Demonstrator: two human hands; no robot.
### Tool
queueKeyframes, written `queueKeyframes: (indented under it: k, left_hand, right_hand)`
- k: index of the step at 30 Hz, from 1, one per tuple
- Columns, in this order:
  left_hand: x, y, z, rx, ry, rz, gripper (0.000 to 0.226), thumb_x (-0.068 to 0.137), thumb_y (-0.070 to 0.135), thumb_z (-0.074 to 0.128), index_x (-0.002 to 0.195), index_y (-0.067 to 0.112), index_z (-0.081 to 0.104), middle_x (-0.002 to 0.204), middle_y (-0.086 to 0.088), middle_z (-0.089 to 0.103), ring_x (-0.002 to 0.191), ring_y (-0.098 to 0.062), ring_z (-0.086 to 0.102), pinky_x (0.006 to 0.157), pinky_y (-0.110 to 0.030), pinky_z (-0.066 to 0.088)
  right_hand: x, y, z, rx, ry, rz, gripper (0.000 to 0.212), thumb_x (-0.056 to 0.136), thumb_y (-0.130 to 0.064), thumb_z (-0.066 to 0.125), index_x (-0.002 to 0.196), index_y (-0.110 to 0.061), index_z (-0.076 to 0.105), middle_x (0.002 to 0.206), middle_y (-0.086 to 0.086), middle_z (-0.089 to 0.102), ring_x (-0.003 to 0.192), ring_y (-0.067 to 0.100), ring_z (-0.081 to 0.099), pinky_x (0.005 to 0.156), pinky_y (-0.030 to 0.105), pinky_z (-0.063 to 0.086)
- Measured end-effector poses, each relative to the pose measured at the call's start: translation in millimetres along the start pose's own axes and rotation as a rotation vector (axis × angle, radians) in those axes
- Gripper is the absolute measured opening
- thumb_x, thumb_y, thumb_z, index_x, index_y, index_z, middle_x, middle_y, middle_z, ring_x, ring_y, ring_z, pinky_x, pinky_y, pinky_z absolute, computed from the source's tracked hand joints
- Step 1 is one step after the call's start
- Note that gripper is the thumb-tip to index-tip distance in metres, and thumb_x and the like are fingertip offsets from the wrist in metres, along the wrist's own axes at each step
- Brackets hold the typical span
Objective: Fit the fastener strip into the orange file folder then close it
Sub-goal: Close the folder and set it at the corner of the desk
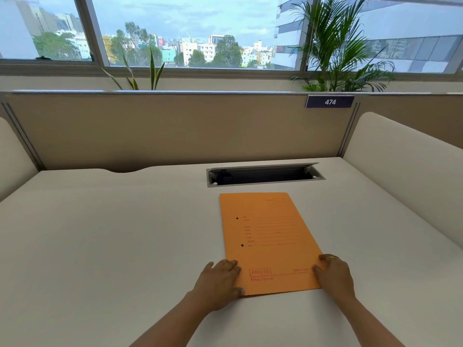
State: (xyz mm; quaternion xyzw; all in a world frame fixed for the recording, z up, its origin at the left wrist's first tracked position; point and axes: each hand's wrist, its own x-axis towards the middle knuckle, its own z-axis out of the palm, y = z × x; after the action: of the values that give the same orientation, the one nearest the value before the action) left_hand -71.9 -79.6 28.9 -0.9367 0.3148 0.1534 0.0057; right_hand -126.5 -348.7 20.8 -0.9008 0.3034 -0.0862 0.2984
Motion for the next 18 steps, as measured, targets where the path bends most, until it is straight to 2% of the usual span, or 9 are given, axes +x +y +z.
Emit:
queueKeyframes:
  k: [5,8,13,18]
  left_hand:
    - [22,-5,-8,-0.05,-0.028,-0.094,0.071,0.093,0.051,0.035,0.149,0.015,0.012,0.16,-0.003,0.007,0.147,-0.02,0.007,0.119,-0.046,0.009]
    - [39,-11,-17,-0.115,-0.022,-0.163,0.073,0.092,0.051,0.038,0.149,0.013,0.012,0.16,-0.007,0.007,0.147,-0.023,0.009,0.118,-0.044,0.013]
    - [64,-20,-27,-0.371,0.02,-0.277,0.073,0.088,0.049,0.047,0.145,0.011,0.023,0.155,-0.009,0.02,0.141,-0.026,0.023,0.113,-0.043,0.03]
    - [81,-23,-34,-0.578,0.122,-0.338,0.064,0.088,0.046,0.052,0.139,0.011,0.034,0.145,-0.011,0.037,0.135,-0.027,0.032,0.108,-0.039,0.033]
  right_hand:
    - [19,-17,6,-0.066,-0.049,0.001,0.047,0.086,-0.027,0.061,0.125,-0.003,0.051,0.126,0.015,0.058,0.119,0.03,0.051,0.094,0.04,0.047]
    - [34,-28,10,-0.097,-0.08,0.004,0.051,0.086,-0.031,0.06,0.127,-0.003,0.048,0.128,0.014,0.057,0.123,0.031,0.047,0.095,0.042,0.046]
    - [58,-44,14,-0.105,-0.118,0.055,0.055,0.081,-0.035,0.066,0.125,-0.005,0.048,0.129,0.012,0.053,0.125,0.031,0.042,0.096,0.045,0.045]
    - [81,-57,13,-0.083,-0.185,0.154,0.077,0.072,-0.033,0.076,0.135,-0.009,0.038,0.136,0.014,0.042,0.129,0.032,0.037,0.102,0.046,0.04]
